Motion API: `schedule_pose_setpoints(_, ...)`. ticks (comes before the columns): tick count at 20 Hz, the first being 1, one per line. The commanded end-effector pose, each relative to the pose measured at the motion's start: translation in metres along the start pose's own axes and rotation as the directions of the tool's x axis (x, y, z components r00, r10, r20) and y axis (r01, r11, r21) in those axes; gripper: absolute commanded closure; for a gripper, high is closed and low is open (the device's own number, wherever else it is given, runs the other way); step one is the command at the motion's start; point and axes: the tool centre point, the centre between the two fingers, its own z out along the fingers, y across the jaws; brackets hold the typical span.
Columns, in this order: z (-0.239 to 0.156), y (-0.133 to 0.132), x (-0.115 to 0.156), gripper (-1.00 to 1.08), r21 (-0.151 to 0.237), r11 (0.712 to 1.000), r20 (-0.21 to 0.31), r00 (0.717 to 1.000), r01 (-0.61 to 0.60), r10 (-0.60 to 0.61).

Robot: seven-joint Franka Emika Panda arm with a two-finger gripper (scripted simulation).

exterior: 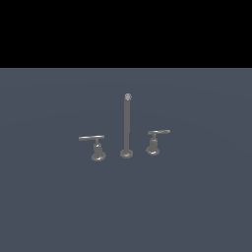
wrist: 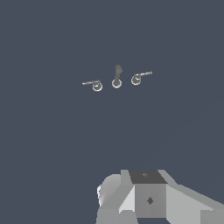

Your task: Turn on the faucet by rotating a designated handle.

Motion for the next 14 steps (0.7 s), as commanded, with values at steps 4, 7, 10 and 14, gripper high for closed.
schedule_pose_setpoints(4,0.001,-0.001,0.000,1.08,0.000,1.000,0.000,1.000,-0.005,0.005)
schedule_pose_setpoints(7,0.006,-0.004,0.001,1.08,-0.001,1.000,0.000,1.000,-0.020,0.020)
schedule_pose_setpoints(10,0.013,-0.008,0.002,1.08,-0.002,0.999,0.001,0.999,-0.044,0.044)
schedule_pose_setpoints(14,0.027,-0.016,0.005,1.08,-0.003,0.996,0.001,0.996,-0.092,0.092)
